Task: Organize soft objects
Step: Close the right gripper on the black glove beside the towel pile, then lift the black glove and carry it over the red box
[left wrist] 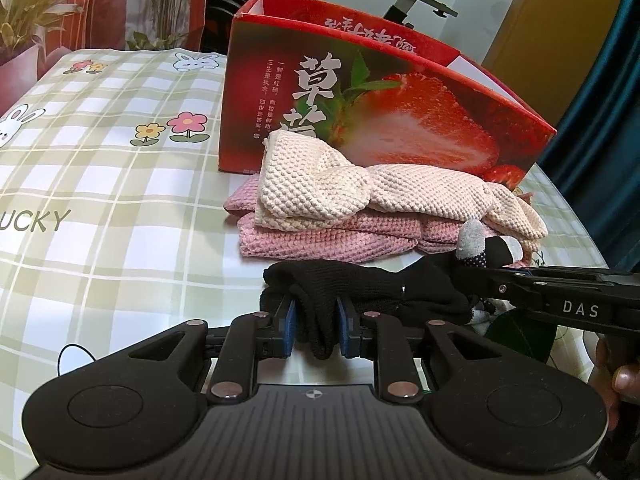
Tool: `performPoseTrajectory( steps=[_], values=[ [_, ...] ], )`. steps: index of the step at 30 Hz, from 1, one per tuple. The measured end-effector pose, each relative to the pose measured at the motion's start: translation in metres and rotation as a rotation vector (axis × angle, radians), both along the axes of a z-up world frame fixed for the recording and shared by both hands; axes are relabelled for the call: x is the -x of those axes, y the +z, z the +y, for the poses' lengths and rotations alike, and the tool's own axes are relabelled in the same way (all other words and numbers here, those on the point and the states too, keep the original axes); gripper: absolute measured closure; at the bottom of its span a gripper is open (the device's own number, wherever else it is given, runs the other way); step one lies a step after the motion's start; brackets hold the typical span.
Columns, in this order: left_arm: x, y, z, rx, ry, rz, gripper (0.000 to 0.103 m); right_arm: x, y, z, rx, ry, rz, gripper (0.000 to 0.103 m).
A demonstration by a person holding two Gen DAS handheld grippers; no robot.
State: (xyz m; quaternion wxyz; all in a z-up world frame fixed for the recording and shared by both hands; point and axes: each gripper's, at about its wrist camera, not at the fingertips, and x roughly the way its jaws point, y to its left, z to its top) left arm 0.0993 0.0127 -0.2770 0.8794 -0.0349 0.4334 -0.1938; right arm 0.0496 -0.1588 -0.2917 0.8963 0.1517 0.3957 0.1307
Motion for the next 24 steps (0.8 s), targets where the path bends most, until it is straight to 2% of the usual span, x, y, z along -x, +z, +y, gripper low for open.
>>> performPoseTrajectory(
  steps=[3,10,24],
  values=[
    [0.001,0.001,0.000,0.013,-0.002,-0.003,0.087,0.003,0.003,0.000,-0.001,0.004,-0.013,0.092],
    [0.005,0.010,0.002,0.036,0.001,-0.033,0.088,0.009,0.012,-0.001,0.003,0.004,-0.046,0.092],
    [0.013,0.053,0.001,0.069,-0.013,-0.166,0.089,0.021,0.052,-0.005,0.011,-0.008,-0.169,0.092]
  ],
)
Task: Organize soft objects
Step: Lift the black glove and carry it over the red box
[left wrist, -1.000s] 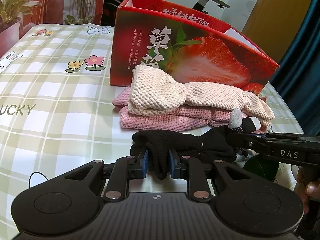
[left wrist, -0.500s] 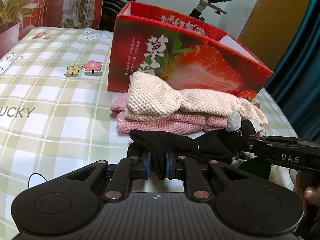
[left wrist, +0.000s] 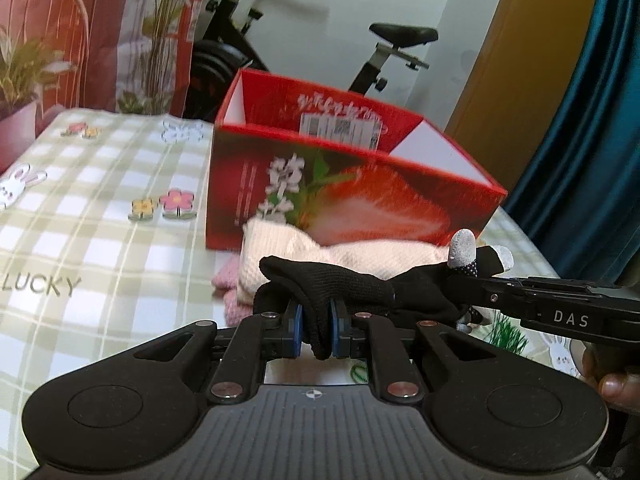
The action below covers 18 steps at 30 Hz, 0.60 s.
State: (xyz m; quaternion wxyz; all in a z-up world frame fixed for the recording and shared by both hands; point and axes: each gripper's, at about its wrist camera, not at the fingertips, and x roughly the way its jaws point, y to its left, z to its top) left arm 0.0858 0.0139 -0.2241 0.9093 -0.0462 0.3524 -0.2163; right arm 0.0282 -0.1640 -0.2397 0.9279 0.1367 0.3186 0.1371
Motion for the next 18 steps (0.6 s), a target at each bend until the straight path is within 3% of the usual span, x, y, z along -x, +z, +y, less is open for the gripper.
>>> performPoseTrajectory(
  steps=[9,18],
  values=[
    [-0.015,0.043,-0.005,0.007,-0.004,-0.121,0.089,-0.017,0.041,-0.005,0.009,0.008,-0.079,0.092],
    [-0.082,0.086,-0.025,0.026,-0.019,-0.166,0.089,-0.086,0.085,-0.029,0.026,0.000,-0.119,0.092]
  ],
)
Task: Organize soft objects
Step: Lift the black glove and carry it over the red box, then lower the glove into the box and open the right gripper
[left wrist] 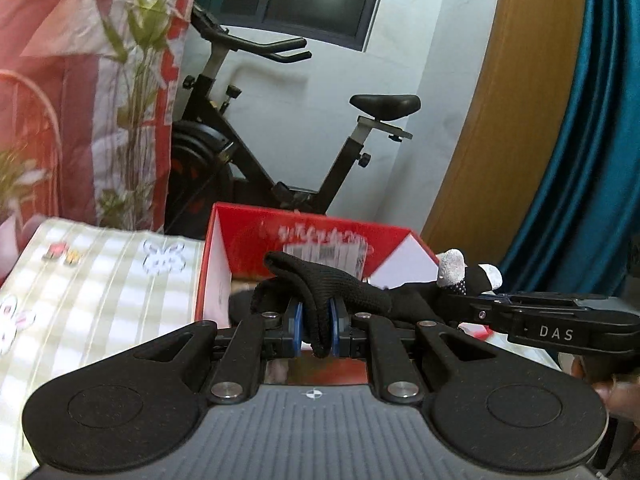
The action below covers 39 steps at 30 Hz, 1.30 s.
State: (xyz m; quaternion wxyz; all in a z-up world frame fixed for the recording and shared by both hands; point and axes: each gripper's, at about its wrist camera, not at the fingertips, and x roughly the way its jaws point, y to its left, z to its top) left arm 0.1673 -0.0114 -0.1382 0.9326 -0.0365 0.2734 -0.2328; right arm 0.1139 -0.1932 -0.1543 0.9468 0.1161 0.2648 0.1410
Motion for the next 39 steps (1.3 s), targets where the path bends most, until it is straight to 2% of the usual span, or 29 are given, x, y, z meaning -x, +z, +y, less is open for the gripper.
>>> performPoseTrajectory(
  steps=[6,12,17,24,30,34,37,39],
  values=[
    [-0.051,0.002,-0.015,-0.010,0.011,0.058,0.089,-0.056,0.003,-0.006,0.065,-0.002,0.041,0.092],
    [-0.084,-0.006,-0.030,-0.065,0.012,0.086,0.089,-0.107,-0.014,-0.006,0.113,-0.011,0.118,0.092],
    [-0.115,-0.020,-0.034,-0.073,0.016,0.143,0.089,-0.136,-0.031,-0.006,0.140,-0.006,0.172,0.092],
    [-0.142,-0.034,-0.041,-0.107,0.004,0.186,0.089,-0.164,-0.046,-0.005,0.166,0.002,0.237,0.092],
    [-0.149,-0.038,-0.046,-0.132,-0.004,0.196,0.088,-0.176,-0.054,-0.008,0.159,0.003,0.274,0.092],
    [-0.151,-0.040,-0.048,-0.148,-0.006,0.193,0.087,-0.178,-0.055,-0.011,0.156,-0.002,0.282,0.085],
    [-0.150,-0.039,-0.048,-0.160,-0.008,0.189,0.081,-0.175,-0.053,-0.010,0.160,-0.011,0.276,0.078],
    [-0.147,-0.035,-0.048,-0.162,-0.004,0.180,0.064,-0.173,-0.052,-0.010,0.168,-0.017,0.270,0.075]
  ],
)
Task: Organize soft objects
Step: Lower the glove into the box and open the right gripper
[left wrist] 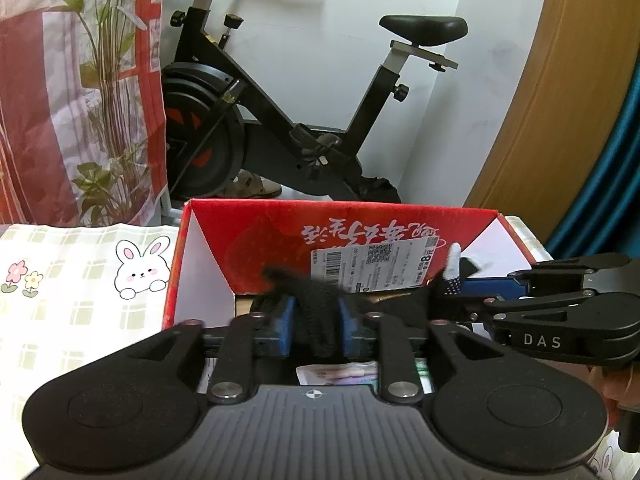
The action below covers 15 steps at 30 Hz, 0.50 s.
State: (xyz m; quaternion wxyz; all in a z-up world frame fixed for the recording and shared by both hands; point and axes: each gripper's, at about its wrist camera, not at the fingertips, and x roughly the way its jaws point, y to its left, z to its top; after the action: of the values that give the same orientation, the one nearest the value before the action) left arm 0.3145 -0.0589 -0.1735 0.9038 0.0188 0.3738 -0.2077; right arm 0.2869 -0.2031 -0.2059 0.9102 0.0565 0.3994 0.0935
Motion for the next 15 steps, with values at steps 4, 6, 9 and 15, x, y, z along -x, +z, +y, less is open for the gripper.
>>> performPoseTrajectory(
  steps=[4,6,9,15],
  values=[
    [0.006,0.008,0.004,0.007,0.010,-0.023,0.051,0.006,0.006,-0.001,0.020,-0.013,-0.022,0.058],
    [0.008,0.012,0.005,0.007,0.012,-0.030,0.047,0.011,0.012,-0.001,0.030,-0.019,-0.040,0.052],
    [0.015,0.018,0.008,0.009,0.018,-0.043,0.035,0.018,0.022,-0.003,0.034,-0.029,-0.066,0.040],
    [0.035,0.034,0.014,0.031,0.029,-0.078,0.004,0.039,0.040,-0.005,0.035,-0.042,-0.113,0.013]
  ],
)
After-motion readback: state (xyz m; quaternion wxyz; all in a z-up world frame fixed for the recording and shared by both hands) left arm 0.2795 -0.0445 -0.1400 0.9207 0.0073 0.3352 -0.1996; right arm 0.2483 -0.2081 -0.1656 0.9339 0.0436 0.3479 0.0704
